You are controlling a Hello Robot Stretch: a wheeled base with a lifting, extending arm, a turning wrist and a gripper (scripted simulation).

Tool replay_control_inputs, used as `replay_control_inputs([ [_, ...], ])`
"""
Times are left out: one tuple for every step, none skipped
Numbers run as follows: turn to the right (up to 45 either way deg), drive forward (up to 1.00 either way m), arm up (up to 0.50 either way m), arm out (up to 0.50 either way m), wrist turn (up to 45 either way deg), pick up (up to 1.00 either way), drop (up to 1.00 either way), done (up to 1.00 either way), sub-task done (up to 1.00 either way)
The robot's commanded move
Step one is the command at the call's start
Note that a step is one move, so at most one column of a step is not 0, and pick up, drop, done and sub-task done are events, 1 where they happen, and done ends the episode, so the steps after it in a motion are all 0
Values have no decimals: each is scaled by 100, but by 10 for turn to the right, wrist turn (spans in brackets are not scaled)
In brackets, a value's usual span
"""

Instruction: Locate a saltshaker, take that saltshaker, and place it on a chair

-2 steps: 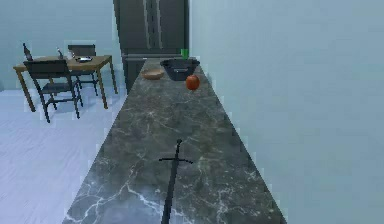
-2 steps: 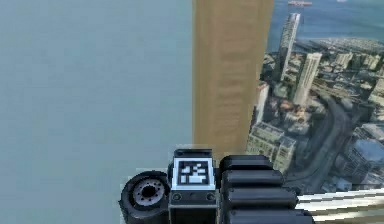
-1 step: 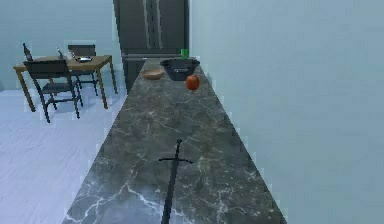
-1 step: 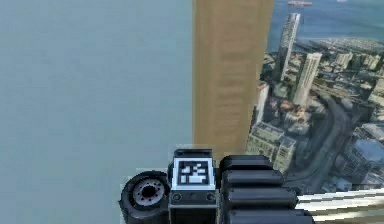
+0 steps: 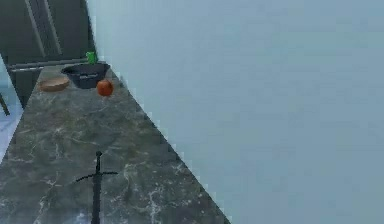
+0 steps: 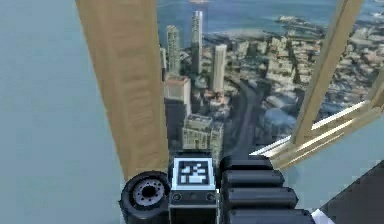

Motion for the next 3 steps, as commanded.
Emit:
replay_control_inputs([
  [-450, 0, 0, 0, 0, 0, 0, 0, 0],
  [-450, 0, 0, 0, 0, 0, 0, 0, 0],
  [-450, 0, 0, 0, 0, 0, 0, 0, 0],
])
